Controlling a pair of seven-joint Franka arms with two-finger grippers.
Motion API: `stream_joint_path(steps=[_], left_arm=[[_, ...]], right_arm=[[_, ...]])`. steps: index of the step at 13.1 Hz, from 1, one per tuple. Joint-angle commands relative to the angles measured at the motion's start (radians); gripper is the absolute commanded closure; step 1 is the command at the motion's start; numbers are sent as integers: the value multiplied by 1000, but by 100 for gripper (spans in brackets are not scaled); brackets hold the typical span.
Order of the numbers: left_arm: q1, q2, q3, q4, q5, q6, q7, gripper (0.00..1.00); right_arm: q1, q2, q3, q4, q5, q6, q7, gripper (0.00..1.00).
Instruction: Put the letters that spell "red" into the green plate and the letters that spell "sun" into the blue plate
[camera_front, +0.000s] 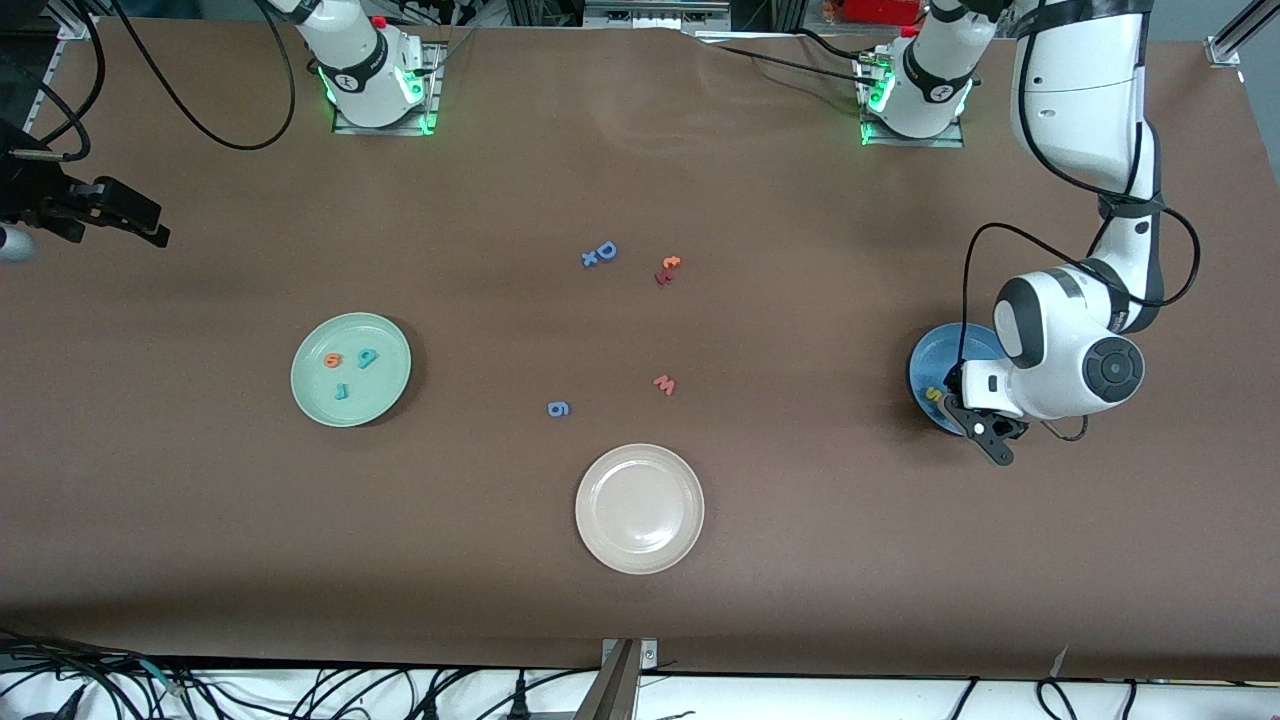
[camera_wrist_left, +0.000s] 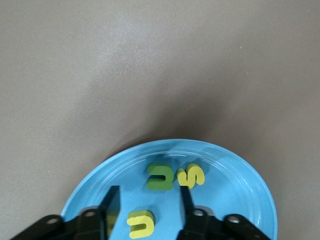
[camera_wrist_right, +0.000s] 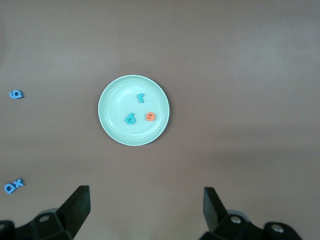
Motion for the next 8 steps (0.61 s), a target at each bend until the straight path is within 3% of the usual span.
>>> stream_joint_path(steps=[1,5,8], left_arm=[[-8,-104,11,-13,-36,-30,23,0],[9,-296,21,38,-10,-206,-191,0],[12,-451,-12,40,143,-268,-479,0]], right_arm=[[5,10,-3,19,-11,-8,-8,0],[5,12,-3,20,-11,-8,-10,0],[5,12,-3,19,-11,-5,-10,0]])
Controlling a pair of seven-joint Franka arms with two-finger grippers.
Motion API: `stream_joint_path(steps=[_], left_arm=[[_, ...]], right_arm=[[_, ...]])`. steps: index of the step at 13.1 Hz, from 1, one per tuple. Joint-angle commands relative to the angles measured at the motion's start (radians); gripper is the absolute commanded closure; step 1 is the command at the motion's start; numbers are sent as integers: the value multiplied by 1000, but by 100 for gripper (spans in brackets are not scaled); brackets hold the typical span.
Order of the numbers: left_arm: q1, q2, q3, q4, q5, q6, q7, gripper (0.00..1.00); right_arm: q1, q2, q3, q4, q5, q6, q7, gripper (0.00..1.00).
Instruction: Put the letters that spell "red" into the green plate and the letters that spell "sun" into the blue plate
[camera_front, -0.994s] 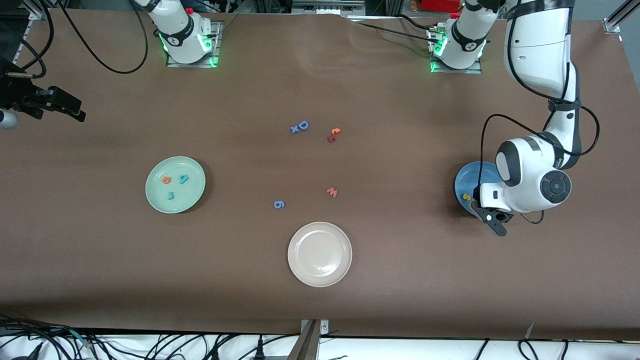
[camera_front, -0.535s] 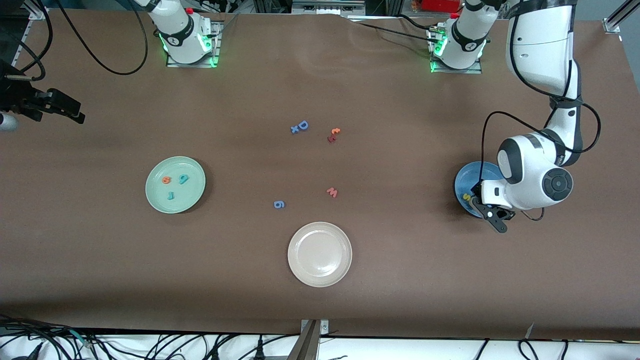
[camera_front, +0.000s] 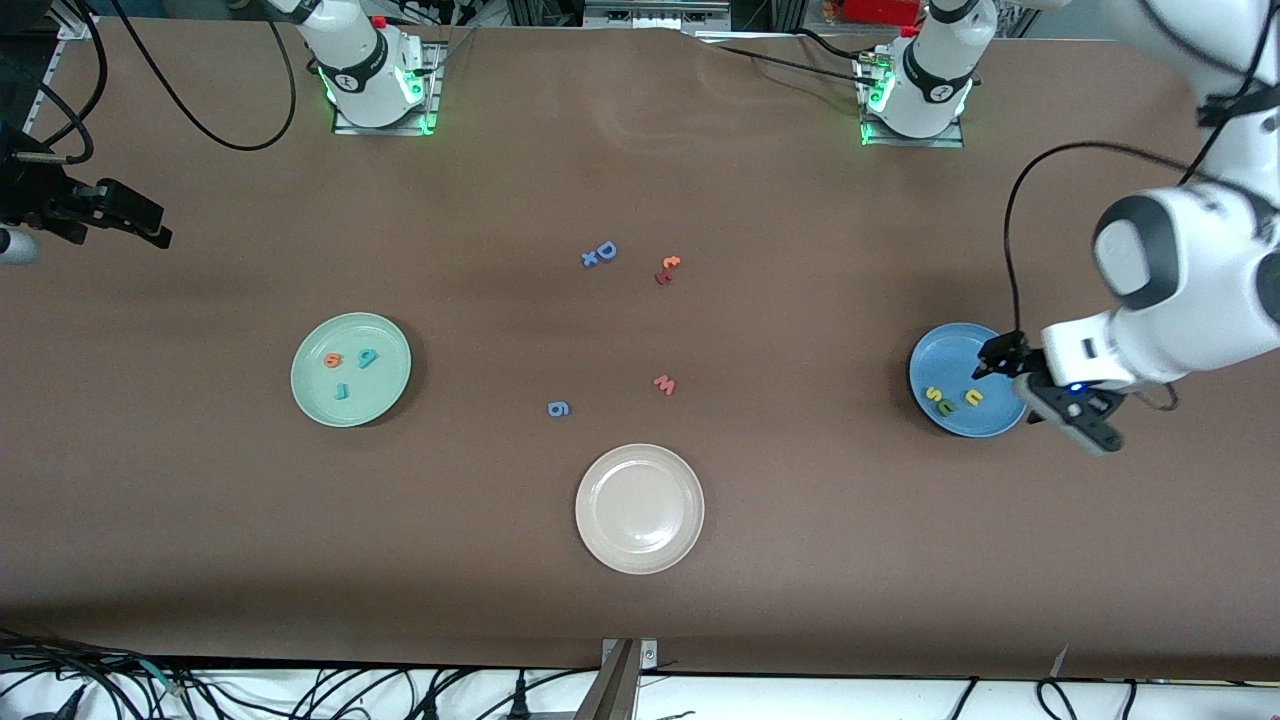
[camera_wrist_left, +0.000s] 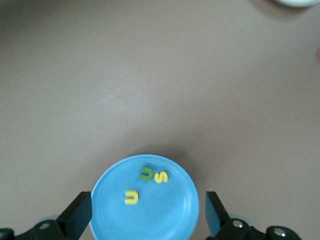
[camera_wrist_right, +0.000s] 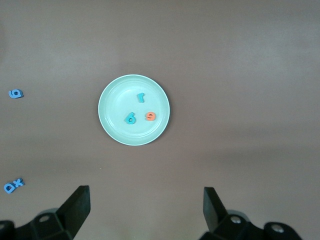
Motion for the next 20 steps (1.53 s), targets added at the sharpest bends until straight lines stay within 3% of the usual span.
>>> stream_joint_path(steps=[1,4,6,8,10,13,17,20], left_arm=[[8,-129,-59,-25,128,-40,-227,0],[39,-173,-137,-25,176,-57,-451,0],[144,-192,-295,-25,255,-58,-577,0],[194,-192,-373,-16,305,-96,-709,0],[301,-194,-505,10,378,-118,-732,0],[333,-209,-524,18,392,-108,-748,0],[352,-210,-527,134,480,-111,-925,0],[352,-239,-527,162,396,-178,-991,0]], right_arm=[[3,8,-3,20,-11,0,-10,0],[3,9,-3,20,-12,6,-8,0],[3,9,-3,21,-11,4,-10,0],[3,9,-3,20,-9,3,-8,0],[3,9,-3,20,-9,1,-8,0],[3,9,-3,20,-8,-3,-8,0],[3,9,-3,20,-8,-3,-10,0],[3,9,-3,20,-8,-3,-8,0]])
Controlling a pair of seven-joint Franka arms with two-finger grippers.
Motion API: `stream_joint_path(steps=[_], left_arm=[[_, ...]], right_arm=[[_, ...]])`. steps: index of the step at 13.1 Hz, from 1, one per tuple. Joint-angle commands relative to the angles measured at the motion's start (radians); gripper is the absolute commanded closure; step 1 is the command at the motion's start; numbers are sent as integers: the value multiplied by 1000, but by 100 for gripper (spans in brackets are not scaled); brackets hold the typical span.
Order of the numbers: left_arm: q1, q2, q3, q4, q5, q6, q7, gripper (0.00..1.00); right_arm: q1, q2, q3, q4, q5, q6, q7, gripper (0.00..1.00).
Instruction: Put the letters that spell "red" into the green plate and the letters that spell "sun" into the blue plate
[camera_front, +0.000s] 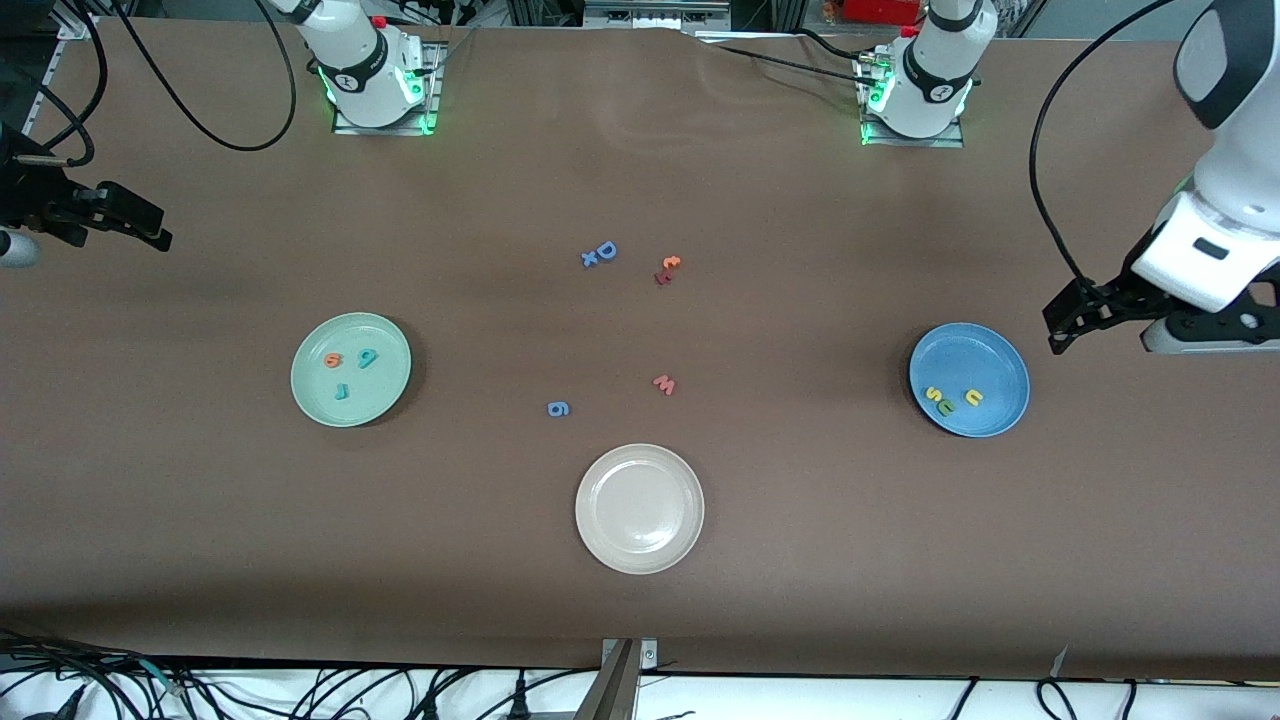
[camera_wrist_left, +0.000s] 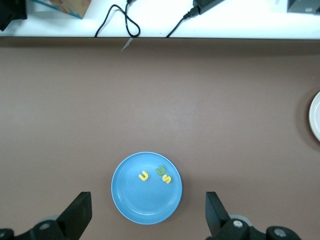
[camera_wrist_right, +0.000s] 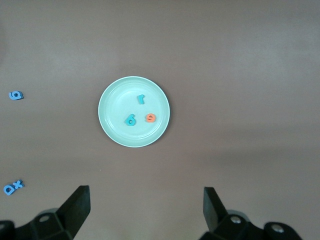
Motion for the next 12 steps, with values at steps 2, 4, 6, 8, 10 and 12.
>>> stream_joint_path(steps=[2,4,6,8,10,12], left_arm=[[9,-86,-13,-55,-45,-46,-35,0],[8,-121,-15,-103,-49,-44,-34,0],[11,-154,-19,-137,-52,-43,-34,0],[12,-166,-22,-139,-56,-40,9,0],[41,-166,-48,-134,-58,-40,164,0],[139,-152,-138,-125,-58,-36,187,0]], right_arm=[[3,6,-3,18,-8,-15,-8,0],[3,6,-3,20,-6,-13,-8,0],[3,6,-3,20,-6,-12,-8,0],[3,6,-3,18,-6,-13,-8,0],[3,6,-3,20,-6,-12,-8,0],[3,6,-3,20,-6,-9,-8,0]])
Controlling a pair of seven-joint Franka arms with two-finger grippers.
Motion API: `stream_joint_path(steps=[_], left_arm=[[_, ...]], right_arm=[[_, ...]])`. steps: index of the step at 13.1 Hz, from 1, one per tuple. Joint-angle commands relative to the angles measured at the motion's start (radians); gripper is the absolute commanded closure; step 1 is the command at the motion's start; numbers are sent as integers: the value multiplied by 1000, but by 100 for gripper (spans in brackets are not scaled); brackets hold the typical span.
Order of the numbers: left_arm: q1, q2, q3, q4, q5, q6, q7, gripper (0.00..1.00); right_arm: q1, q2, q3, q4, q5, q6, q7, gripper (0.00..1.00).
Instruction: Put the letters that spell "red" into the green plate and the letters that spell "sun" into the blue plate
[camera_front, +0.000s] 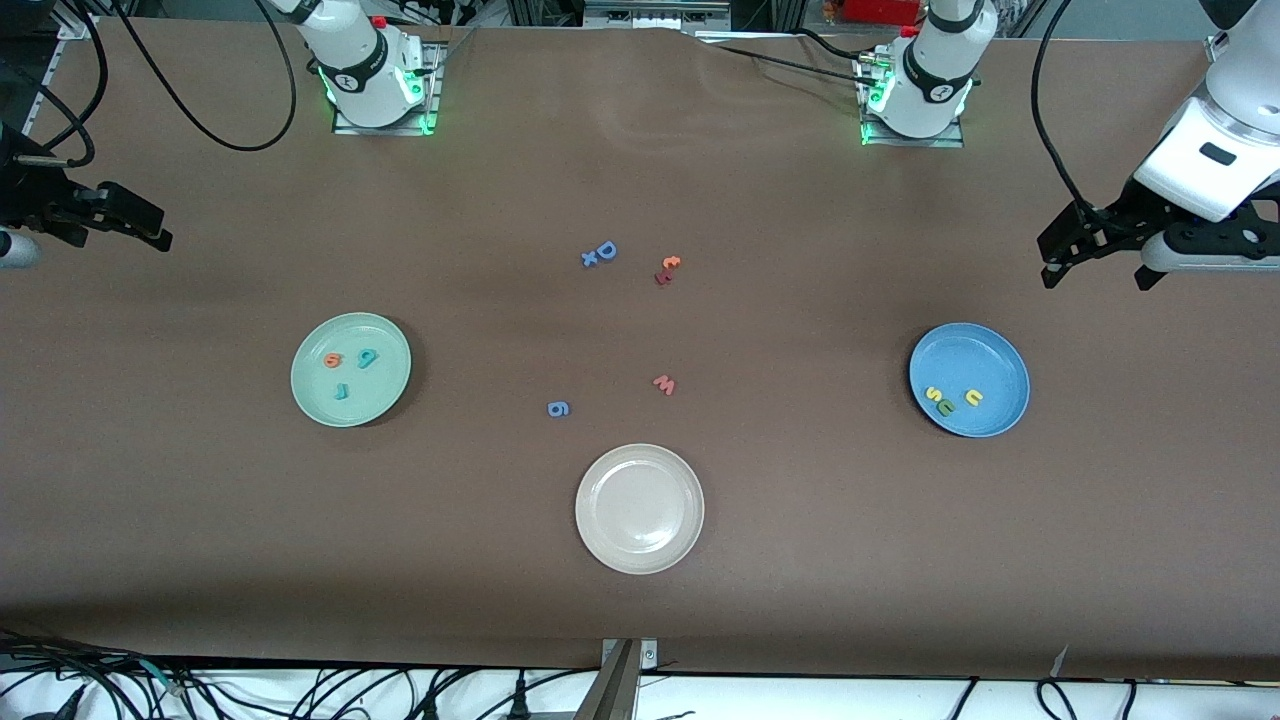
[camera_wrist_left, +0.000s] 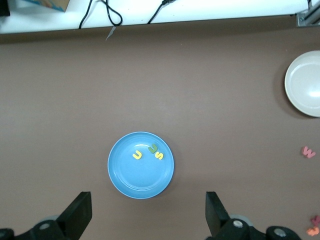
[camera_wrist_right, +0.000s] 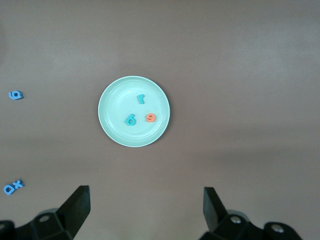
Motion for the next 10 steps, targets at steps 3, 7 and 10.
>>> stream_joint_path(steps=[3,7,10], left_arm=[[78,30,-81,38,-19,7,56,0],[93,40,-79,42,-19,7,63,0],[104,43,-79,42,-22,7,66,0]], right_arm=[[3,6,-3,20,-6,-6,-8,0],[3,15,-3,29,-8,-8,-11,0],[3,16,-2,29,-8,-5,-11,0]])
